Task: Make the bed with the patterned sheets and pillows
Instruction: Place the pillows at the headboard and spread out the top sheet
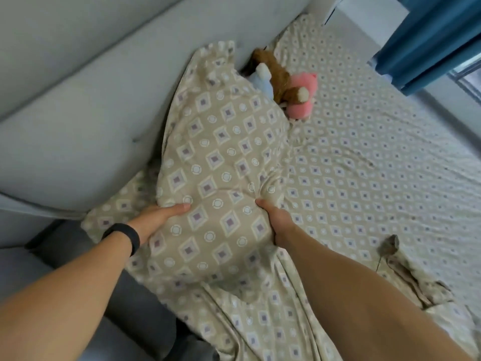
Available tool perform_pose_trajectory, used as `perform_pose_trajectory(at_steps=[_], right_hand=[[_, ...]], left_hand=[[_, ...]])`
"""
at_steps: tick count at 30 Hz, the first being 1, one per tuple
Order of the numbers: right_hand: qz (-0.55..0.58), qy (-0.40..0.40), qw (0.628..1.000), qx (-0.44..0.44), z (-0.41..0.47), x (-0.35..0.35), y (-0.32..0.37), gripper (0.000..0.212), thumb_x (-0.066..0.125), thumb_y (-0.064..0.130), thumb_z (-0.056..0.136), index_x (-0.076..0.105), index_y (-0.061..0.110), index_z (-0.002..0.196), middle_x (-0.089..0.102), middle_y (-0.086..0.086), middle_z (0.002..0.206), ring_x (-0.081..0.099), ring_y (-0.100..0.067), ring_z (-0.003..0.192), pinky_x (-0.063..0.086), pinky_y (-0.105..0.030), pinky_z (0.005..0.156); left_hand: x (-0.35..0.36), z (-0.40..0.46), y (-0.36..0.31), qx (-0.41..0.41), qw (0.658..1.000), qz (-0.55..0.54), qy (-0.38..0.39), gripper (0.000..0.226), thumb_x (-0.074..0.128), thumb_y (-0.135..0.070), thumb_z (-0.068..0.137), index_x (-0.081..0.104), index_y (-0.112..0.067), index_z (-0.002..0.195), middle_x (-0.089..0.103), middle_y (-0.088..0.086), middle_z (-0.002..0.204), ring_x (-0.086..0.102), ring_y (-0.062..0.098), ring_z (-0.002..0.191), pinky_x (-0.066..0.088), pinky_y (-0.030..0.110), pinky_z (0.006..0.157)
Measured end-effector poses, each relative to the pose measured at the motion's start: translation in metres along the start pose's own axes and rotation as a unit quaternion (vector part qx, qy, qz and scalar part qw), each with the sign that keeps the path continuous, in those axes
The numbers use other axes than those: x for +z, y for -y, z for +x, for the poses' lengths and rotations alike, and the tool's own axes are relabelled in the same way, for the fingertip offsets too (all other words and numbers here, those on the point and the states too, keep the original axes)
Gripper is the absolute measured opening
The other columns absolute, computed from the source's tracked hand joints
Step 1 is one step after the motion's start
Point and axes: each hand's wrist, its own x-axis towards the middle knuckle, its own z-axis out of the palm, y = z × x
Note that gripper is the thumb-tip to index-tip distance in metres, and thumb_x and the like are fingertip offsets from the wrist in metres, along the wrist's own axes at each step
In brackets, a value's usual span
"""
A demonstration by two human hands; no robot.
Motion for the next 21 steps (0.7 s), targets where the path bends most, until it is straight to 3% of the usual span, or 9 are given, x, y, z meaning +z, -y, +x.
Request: perform_pose_trajectory(at_steps=[3, 7, 10, 13, 17, 19, 21], right_hand=[[0.021, -0.029, 0.999, -0.034, -0.056, -0.050, 0.016, 0.054, 0.087, 0.034, 0.072, 0.069, 0.007, 0.114, 0.078, -0.012, 0.101, 0.076, -0.033, 0.089, 0.062, -0.046, 0.078], [0.055, -0.074, 0.991, -0.097, -0.129, -0.134, 0.021, 0.049, 0.087, 0.028, 0.071, 0.069, 0.005, 0.111, 0.076, -0.012, 0.097, 0.074, -0.032, 0.087, 0.061, -0.043, 0.078], [0.097, -0.106, 0.982, -0.125, -0.165, -0.200, 0.005, 0.049, 0.085, 0.029, 0.074, 0.067, 0.007, 0.114, 0.074, -0.011, 0.101, 0.071, -0.030, 0.088, 0.054, -0.034, 0.067], [0.133, -0.141, 0.972, -0.137, -0.191, -0.284, -0.032, 0.069, 0.086, 0.039, 0.068, 0.062, 0.008, 0.124, 0.073, -0.009, 0.104, 0.071, -0.030, 0.091, 0.057, -0.038, 0.076], [0.160, -0.211, 0.953, -0.150, -0.208, -0.402, -0.091, 0.064, 0.084, 0.042, 0.071, 0.064, 0.007, 0.120, 0.072, -0.008, 0.105, 0.068, -0.027, 0.091, 0.054, -0.036, 0.075], [0.134, -0.258, 0.946, -0.146, -0.213, -0.457, -0.118, 0.080, 0.084, 0.055, 0.064, 0.062, 0.008, 0.125, 0.071, -0.006, 0.112, 0.068, -0.029, 0.098, 0.056, -0.041, 0.088], [0.087, -0.287, 0.948, -0.105, -0.207, -0.503, -0.140, 0.082, 0.078, 0.061, 0.071, 0.057, 0.006, 0.128, 0.065, -0.008, 0.120, 0.063, -0.033, 0.109, 0.052, -0.043, 0.095]], left_hand=[[0.053, -0.045, -0.010, -0.002, 1.000, -0.007, 0.005, 0.064, 0.088, -0.049, 0.068, 0.066, -0.025, 0.123, 0.078, 0.002, 0.106, 0.074, 0.026, 0.099, 0.057, 0.042, 0.089], [0.136, -0.097, -0.024, 0.004, 0.999, 0.023, 0.036, 0.094, 0.093, -0.061, 0.056, 0.059, -0.026, 0.136, 0.075, 0.005, 0.117, 0.072, 0.028, 0.107, 0.054, 0.049, 0.099], [0.201, -0.120, -0.031, 0.020, 0.996, 0.053, 0.069, 0.096, 0.092, -0.062, 0.055, 0.059, -0.024, 0.137, 0.073, 0.008, 0.120, 0.070, 0.030, 0.110, 0.051, 0.051, 0.102], [0.285, -0.146, -0.029, 0.051, 0.990, 0.093, 0.098, 0.092, 0.092, -0.060, 0.057, 0.060, -0.022, 0.135, 0.074, 0.008, 0.118, 0.071, 0.029, 0.108, 0.052, 0.050, 0.101], [0.406, -0.161, -0.003, 0.071, 0.980, 0.146, 0.119, 0.092, 0.091, -0.062, 0.058, 0.061, -0.020, 0.134, 0.075, 0.005, 0.115, 0.073, 0.026, 0.104, 0.055, 0.048, 0.099], [0.460, -0.163, 0.015, 0.082, 0.973, 0.172, 0.127, 0.101, 0.089, -0.068, 0.056, 0.056, -0.023, 0.140, 0.071, 0.003, 0.125, 0.070, 0.023, 0.109, 0.054, 0.046, 0.099], [0.500, -0.159, 0.033, 0.105, 0.962, 0.242, 0.077, 0.104, 0.081, -0.069, 0.066, 0.039, -0.027, 0.151, 0.051, 0.004, 0.148, 0.057, 0.026, 0.127, 0.048, 0.044, 0.106]])
